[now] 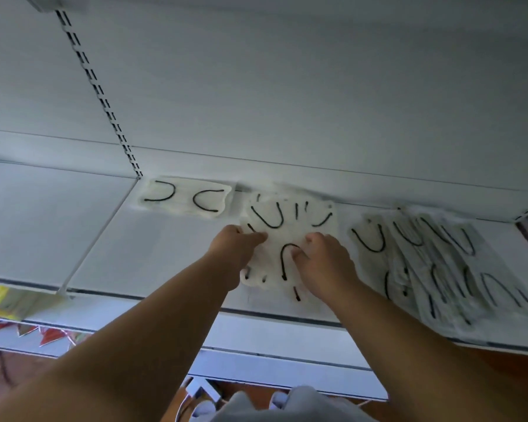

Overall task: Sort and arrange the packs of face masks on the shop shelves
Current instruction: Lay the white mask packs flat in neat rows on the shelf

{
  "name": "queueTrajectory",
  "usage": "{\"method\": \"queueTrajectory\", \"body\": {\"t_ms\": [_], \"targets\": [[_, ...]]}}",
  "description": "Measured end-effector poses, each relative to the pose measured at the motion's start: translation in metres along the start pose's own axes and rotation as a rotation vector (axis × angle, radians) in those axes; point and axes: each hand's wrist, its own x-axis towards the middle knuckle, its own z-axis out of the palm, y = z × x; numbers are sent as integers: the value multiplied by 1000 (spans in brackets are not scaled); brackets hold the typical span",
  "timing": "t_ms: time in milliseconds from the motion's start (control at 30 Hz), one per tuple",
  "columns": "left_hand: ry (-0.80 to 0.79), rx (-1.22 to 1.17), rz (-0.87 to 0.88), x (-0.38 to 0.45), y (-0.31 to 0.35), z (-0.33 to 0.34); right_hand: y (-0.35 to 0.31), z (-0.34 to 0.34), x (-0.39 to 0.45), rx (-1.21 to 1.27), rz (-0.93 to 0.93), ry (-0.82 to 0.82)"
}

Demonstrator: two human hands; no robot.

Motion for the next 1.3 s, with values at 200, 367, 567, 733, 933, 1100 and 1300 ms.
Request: {"method": "queueTrajectory", "body": {"t_ms": [200,367,567,733,933,1100,1300], "targets": [[-82,60,7,1,5,5,-17,2,-15,364,-60,-70],[-63,32,138,1,9,-1,-6,0,-20,575,-4,78],[-259,-242,215,-3,10,-28,-4,-10,-16,886,177,38],[-302,-225,239,-9,2,-34,-10,-13,-6,1145,207,-150],[-164,-117,280,-16,-6,-60,-44,3,-8,1054,-106,-183],[-363,-342,146,-19,-8,-123,-92,15,-13,945,-256,-191],[-159,-676,261,-3,4,-163,-134,35,-21,1228,-68,-193]]}}
